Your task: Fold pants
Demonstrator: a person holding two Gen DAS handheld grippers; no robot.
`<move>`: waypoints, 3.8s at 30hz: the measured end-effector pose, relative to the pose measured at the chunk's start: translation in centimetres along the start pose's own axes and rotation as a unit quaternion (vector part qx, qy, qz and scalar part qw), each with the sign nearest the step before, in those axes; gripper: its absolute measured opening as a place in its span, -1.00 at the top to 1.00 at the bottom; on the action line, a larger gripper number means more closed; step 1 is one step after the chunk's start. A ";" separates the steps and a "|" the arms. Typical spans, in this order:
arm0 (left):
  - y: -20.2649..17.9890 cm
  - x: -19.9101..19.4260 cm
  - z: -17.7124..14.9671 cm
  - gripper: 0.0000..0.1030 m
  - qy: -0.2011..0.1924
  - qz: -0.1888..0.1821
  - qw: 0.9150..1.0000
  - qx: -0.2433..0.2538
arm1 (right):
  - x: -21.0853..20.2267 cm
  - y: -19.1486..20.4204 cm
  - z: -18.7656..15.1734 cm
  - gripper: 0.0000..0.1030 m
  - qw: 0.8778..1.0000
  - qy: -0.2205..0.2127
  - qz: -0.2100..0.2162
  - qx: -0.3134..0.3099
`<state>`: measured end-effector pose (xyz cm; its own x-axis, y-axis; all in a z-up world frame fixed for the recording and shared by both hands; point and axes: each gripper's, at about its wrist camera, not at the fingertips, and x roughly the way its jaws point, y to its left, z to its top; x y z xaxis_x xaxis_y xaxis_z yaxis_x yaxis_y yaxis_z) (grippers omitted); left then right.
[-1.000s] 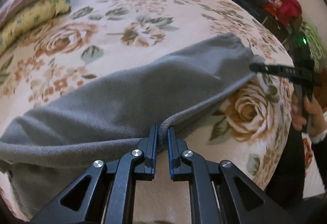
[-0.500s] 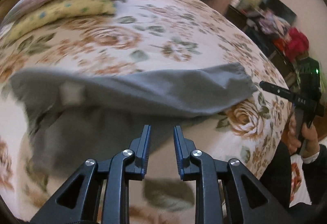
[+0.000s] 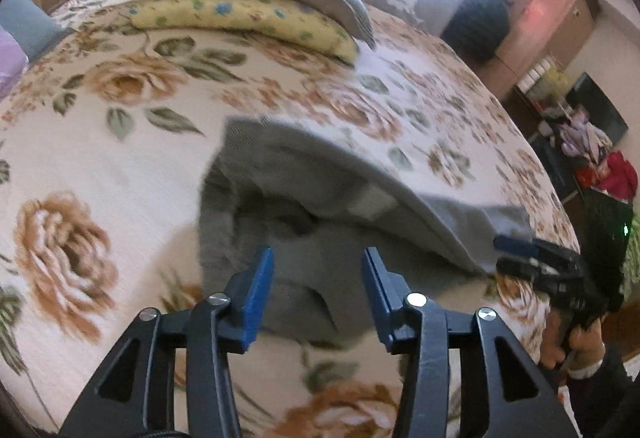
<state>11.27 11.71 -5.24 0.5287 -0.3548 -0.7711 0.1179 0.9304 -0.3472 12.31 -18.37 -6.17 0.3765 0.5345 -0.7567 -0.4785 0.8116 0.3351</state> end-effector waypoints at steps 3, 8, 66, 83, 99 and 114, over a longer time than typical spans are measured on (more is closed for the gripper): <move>1.4 0.6 1.1 0.00 -0.002 0.012 1.000 0.001 | 1.6 1.6 1.3 -0.09 1.000 0.008 0.001 -0.025; 3.8 2.3 1.1 -0.02 0.026 0.030 0.999 -0.009 | 3.6 3.1 3.6 -0.09 0.999 0.012 0.007 -0.044; 7.5 -1.3 -5.4 -0.09 -0.013 -0.088 0.990 -0.107 | 6.8 8.4 -0.1 -0.03 0.980 0.085 0.085 -0.161; 7.6 5.0 -4.5 -0.55 0.041 -0.050 0.974 -0.215 | 6.8 0.5 5.5 -0.03 1.000 0.013 0.013 0.015; 5.9 4.2 -5.2 0.25 0.013 -0.039 0.986 -0.163 | 13.2 -1.6 6.3 0.20 0.990 0.125 0.056 0.037; 3.8 -5.3 -5.9 0.44 -0.046 -0.067 0.986 -0.143 | 7.3 3.6 7.0 0.86 0.998 0.004 0.039 -0.056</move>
<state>4.00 16.62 -5.64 0.5993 -0.4505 -0.6618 -0.0430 0.8073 -0.5885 18.87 -9.90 -6.60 0.3281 0.5922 -0.7359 -0.5919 0.7361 0.3284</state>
